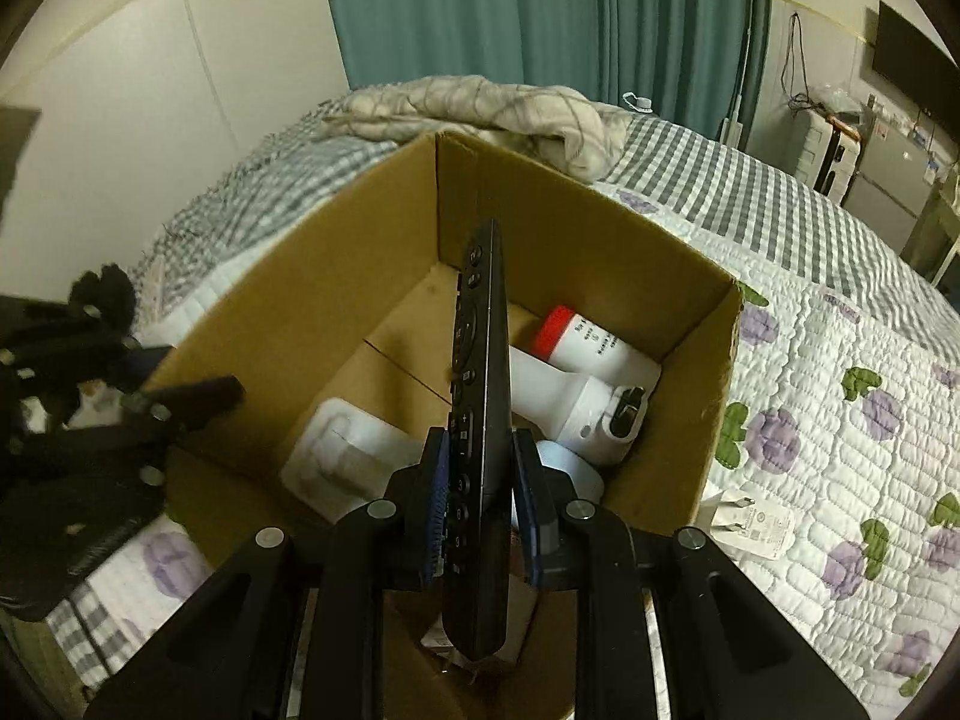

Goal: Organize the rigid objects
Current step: 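Lower the black remote into the box and release with the right tool, then move the right tool back and grasp the white power adapter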

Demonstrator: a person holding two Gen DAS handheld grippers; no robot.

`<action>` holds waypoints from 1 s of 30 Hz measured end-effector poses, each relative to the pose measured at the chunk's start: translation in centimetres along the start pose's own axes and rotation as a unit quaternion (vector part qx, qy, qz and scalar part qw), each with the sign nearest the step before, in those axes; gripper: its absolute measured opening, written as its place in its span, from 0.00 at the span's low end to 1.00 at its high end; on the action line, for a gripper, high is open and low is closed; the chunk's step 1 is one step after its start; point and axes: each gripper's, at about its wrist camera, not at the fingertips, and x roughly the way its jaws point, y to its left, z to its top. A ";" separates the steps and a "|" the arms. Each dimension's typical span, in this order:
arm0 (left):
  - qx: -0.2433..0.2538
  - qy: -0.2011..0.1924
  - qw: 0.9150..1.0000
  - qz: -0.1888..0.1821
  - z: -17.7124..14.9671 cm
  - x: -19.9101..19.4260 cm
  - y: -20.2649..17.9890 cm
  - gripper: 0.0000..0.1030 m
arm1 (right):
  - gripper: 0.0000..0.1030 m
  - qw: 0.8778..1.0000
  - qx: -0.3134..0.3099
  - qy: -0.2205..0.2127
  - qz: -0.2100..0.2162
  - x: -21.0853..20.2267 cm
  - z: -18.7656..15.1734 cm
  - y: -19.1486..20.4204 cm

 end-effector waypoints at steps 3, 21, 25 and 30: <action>0.000 0.000 1.000 0.001 0.0 0.0 0.0 0.13 | 0.20 1.000 0.002 0.003 0.003 0.3 -0.2 -0.1; -0.003 0.000 1.000 0.000 0.1 -0.1 0.3 0.13 | 0.60 0.994 -0.028 -0.101 -0.043 -6.2 0.8 -0.9; -0.003 0.000 1.000 0.000 0.0 -0.1 0.2 0.13 | 0.72 0.986 -0.030 -0.147 -0.074 -9.5 0.9 -2.7; -0.002 0.001 1.000 0.002 0.1 0.0 0.2 0.13 | 0.84 0.976 -0.032 -0.190 -0.106 -13.2 0.3 -4.6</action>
